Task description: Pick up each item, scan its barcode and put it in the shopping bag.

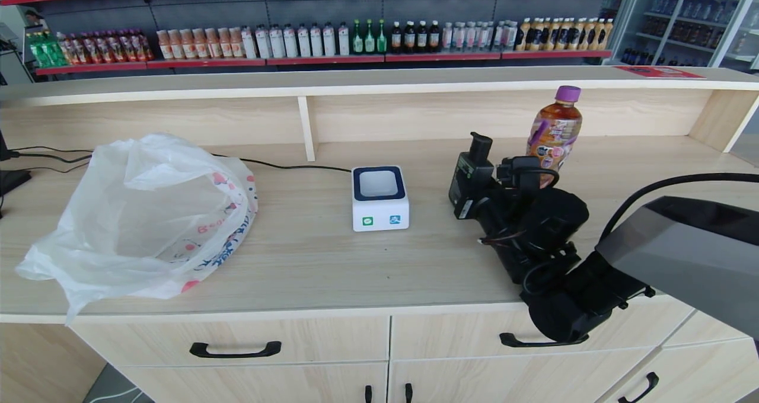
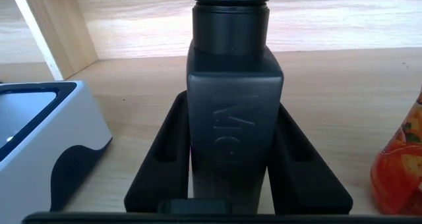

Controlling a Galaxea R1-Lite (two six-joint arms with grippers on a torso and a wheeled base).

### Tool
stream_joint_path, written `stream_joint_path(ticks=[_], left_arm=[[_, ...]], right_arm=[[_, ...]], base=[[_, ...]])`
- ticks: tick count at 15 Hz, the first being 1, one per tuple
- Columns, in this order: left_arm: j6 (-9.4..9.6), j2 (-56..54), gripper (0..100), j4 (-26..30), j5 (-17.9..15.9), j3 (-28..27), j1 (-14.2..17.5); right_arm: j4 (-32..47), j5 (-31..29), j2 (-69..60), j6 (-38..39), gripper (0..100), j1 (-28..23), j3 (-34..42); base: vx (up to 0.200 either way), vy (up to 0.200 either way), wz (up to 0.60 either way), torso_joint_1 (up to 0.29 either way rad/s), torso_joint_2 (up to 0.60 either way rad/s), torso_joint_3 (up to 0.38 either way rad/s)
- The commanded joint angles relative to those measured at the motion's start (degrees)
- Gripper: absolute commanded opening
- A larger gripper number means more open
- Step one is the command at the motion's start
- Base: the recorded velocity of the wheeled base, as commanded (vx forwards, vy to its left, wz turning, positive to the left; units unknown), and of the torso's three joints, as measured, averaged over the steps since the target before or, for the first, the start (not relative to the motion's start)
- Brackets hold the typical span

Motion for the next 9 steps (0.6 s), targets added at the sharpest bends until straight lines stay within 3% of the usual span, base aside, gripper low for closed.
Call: stream_joint_path(ticks=[1, 9], left_arm=[[-0.03, 0.1, 100, 0.0, 0.0, 0.0, 0.0], [-0.03, 0.1, 100, 0.0, 0.0, 0.0, 0.0]], right_arm=[[-0.1, 0.0, -1.0, 0.0, 0, 0.1, 0.3], [-0.1, 0.0, -7.8, 0.0, 0, 3.1, 4.3]], base=[[0.000, 0.000, 0.00, 0.000, 0.00, 0.000], [0.000, 0.000, 0.00, 0.000, 0.00, 0.000]])
